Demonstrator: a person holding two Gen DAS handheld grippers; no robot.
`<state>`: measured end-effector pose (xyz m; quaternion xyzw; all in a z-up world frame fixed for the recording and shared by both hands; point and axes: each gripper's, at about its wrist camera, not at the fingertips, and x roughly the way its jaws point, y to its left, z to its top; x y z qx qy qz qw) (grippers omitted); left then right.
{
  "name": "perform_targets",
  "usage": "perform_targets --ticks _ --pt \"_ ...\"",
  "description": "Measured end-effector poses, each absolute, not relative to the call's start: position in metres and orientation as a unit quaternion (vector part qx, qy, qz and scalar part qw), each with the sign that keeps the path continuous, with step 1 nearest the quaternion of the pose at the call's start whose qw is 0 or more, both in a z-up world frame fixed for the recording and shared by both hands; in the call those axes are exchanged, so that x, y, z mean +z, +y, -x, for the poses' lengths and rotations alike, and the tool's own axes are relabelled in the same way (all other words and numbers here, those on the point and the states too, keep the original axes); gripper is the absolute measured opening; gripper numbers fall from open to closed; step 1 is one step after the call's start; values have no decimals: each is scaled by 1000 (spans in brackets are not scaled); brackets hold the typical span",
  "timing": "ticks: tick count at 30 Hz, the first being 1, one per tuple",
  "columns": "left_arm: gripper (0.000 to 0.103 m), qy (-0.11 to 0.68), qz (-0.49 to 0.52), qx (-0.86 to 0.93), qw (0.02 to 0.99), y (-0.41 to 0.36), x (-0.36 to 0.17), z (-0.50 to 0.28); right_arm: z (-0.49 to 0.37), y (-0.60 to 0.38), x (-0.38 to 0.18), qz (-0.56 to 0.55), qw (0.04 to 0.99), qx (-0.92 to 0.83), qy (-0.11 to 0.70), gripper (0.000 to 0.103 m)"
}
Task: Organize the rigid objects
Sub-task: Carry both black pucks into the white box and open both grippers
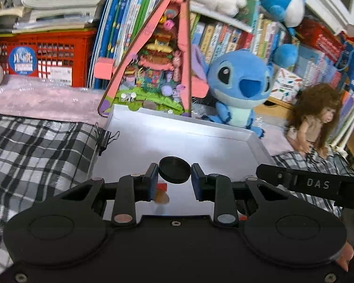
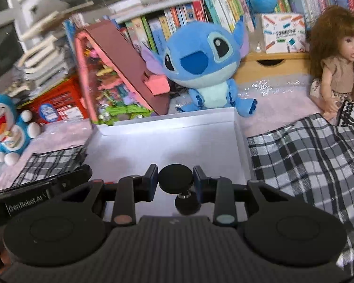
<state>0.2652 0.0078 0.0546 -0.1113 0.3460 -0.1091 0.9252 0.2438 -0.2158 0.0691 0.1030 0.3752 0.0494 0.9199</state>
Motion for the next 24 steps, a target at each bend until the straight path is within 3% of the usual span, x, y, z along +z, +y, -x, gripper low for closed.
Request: perform_targets --ticks 24 --pt "28 380 78 -69 919 2 9 -314 -311 -200 18 -60 908 6 415 38"
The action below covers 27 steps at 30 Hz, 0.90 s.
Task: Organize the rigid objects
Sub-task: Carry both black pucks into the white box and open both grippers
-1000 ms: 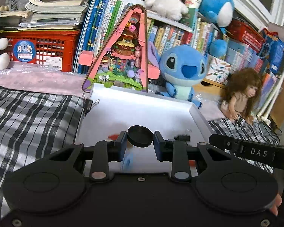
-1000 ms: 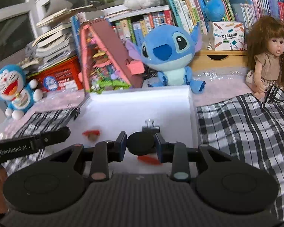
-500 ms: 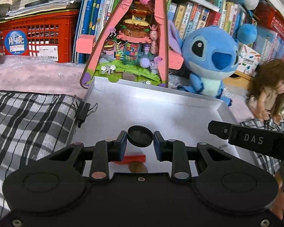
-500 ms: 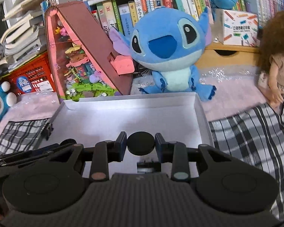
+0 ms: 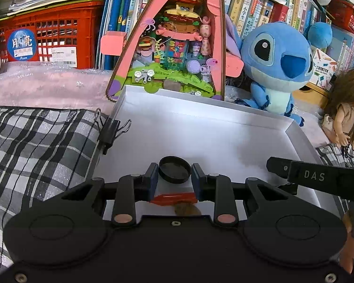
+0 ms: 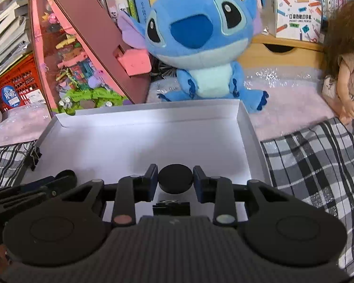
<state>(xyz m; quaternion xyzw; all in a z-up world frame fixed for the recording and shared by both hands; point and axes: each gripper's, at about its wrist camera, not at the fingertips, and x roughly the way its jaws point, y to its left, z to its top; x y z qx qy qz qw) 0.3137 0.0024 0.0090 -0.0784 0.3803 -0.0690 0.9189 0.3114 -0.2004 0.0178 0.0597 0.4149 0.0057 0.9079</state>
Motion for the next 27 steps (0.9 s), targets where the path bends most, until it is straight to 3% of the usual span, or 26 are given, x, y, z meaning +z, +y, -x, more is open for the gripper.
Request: perform_targets --ticks 12,13,14,18,22,27 --pt "29 368 75 -69 924 2 8 -308 -310 -200 12 -57 906 10 418 40" --pt "32 368 77 -69 924 2 9 -307 -309 -201 13 -58 907 12 416 41" --pt "34 368 77 -70 924 2 10 -305 -307 -202 13 -62 908 13 414 55" --pt "49 353 73 -80 929 3 20 -295 -299 -209 17 -78 911 18 405 64" --pt "78 331 60 -83 938 1 34 -276 -286 -213 29 -74 919 30 387 74" --pt "80 317 50 -95 942 0 51 -251 -268 -221 50 -79 928 51 362 85"
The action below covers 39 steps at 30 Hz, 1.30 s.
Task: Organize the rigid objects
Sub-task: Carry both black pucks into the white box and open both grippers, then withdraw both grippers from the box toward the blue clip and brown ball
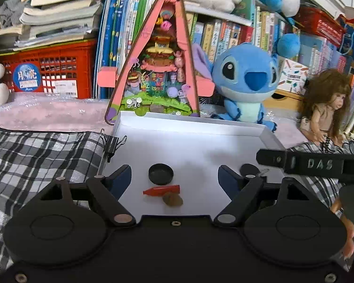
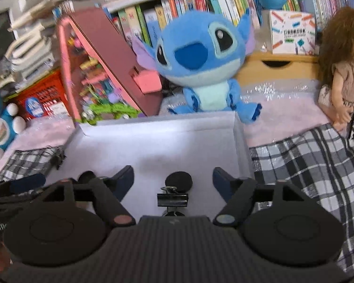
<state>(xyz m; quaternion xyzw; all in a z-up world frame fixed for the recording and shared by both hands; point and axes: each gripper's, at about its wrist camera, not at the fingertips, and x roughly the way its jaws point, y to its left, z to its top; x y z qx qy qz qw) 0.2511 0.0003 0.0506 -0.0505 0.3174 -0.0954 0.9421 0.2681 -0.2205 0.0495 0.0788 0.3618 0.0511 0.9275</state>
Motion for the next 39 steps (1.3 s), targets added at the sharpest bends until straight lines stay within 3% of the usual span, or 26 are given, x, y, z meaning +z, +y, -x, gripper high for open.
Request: perform_targets --ticks 8,39 --pt "82 296 24 -118 948 -2 63 -198 -226 -223 70 -64 941 81 323 92" --pt "83 275 24 -169 946 21 57 -57 -73 -205 85 95 954 151 240 103"
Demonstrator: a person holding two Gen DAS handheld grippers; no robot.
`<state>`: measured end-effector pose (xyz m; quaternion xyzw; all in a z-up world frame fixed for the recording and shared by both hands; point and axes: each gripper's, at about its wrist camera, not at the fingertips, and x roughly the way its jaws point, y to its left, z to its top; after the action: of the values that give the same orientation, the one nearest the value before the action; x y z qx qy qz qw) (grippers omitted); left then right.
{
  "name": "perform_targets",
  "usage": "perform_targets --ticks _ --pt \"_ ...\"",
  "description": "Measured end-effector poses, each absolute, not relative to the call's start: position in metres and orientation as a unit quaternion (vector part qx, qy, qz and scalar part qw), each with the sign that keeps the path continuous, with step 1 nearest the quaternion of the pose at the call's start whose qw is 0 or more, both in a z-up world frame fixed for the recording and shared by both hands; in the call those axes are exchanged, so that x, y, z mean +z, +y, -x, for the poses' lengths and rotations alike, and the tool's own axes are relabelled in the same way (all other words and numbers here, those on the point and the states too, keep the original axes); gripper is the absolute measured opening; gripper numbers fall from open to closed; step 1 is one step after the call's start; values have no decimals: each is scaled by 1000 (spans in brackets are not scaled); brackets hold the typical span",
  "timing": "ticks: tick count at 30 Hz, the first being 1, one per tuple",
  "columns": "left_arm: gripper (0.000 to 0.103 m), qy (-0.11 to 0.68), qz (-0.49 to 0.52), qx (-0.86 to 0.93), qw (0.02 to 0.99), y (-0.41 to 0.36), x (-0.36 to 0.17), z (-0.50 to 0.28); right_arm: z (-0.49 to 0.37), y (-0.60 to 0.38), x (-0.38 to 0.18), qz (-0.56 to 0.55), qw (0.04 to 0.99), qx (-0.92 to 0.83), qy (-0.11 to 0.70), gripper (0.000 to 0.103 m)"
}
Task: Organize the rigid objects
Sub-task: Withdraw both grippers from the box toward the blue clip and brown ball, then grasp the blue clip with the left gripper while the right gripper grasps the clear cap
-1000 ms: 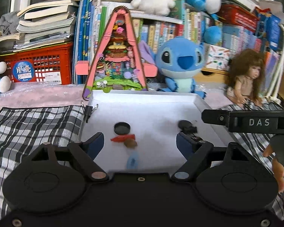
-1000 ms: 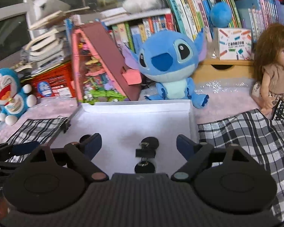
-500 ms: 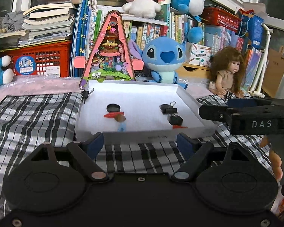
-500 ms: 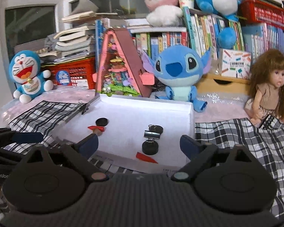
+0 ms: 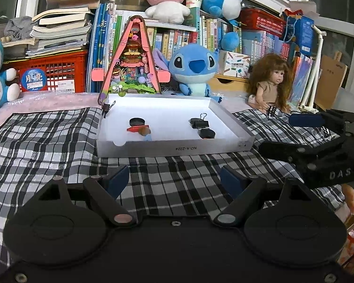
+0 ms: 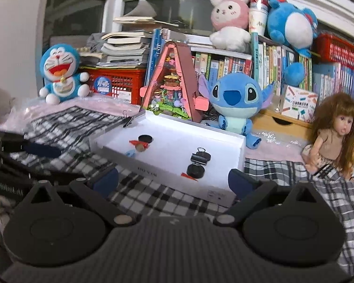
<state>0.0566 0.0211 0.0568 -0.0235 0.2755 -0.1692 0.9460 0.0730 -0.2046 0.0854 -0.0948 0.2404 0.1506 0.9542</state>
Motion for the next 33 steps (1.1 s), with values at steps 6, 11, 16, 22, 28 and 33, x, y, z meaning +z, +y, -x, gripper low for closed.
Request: perform_targets --ticks 6,11,16,22,28,33 --pt "83 279 26 -173 944 22 50 -37 -48 -205 80 119 951 160 236 103" --pt "84 278 26 -176 944 24 42 -16 -33 -203 70 122 948 168 240 103" --pt "84 277 15 -177 944 25 33 1 -21 -202 59 119 945 173 249 103" --pt "83 284 12 -183 941 25 22 15 -11 -204 45 119 942 173 263 103" --pt "75 294 3 -202 934 21 12 27 -2 -207 34 109 938 173 278 103" --pt "61 302 7 -209 930 16 7 28 4 -204 28 114 934 180 286 101"
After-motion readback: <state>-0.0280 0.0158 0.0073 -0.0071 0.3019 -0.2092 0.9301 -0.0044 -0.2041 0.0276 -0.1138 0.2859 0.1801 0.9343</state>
